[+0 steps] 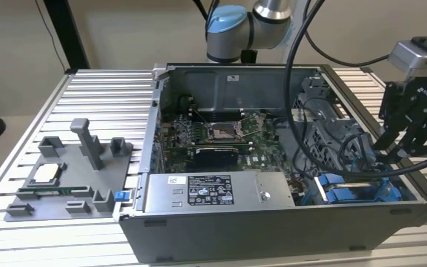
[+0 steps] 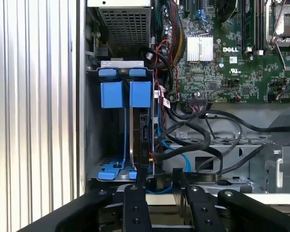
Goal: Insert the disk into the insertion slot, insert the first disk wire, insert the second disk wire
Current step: 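Insert the second disk wire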
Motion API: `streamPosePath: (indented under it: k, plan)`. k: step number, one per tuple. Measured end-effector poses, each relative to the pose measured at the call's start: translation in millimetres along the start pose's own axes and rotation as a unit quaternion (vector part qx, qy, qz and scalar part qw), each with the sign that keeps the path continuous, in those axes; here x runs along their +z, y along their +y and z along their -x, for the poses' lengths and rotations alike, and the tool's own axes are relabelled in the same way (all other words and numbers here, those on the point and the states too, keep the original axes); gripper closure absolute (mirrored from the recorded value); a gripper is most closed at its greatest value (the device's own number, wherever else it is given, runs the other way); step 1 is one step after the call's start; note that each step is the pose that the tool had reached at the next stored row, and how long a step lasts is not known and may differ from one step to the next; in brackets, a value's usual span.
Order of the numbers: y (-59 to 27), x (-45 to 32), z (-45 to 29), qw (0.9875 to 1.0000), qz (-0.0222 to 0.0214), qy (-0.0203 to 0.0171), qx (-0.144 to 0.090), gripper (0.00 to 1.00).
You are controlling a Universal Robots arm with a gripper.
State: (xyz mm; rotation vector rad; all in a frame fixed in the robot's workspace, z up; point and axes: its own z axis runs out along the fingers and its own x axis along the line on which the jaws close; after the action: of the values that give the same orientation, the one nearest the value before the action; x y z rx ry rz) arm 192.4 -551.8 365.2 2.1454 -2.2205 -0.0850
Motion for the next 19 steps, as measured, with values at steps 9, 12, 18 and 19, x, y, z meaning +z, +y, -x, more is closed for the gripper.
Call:
streamPosePath:
  k: [9, 12, 18, 19]
  plan:
    - [-7.0, 1.7, -0.3, 0.9999, 0.0112, 0.0001, 0.004, 0.00]
    - [-9.2, 3.2, -0.3, 0.9999, 0.0148, 0.0001, 0.005, 0.00]
    - [-9.6, 4.5, -5.5, 0.9998, 0.0204, -0.0014, 0.006, 0.00]
    - [-9.7, 4.5, -7.0, 0.9998, 0.0210, -0.0016, 0.006, 0.00]
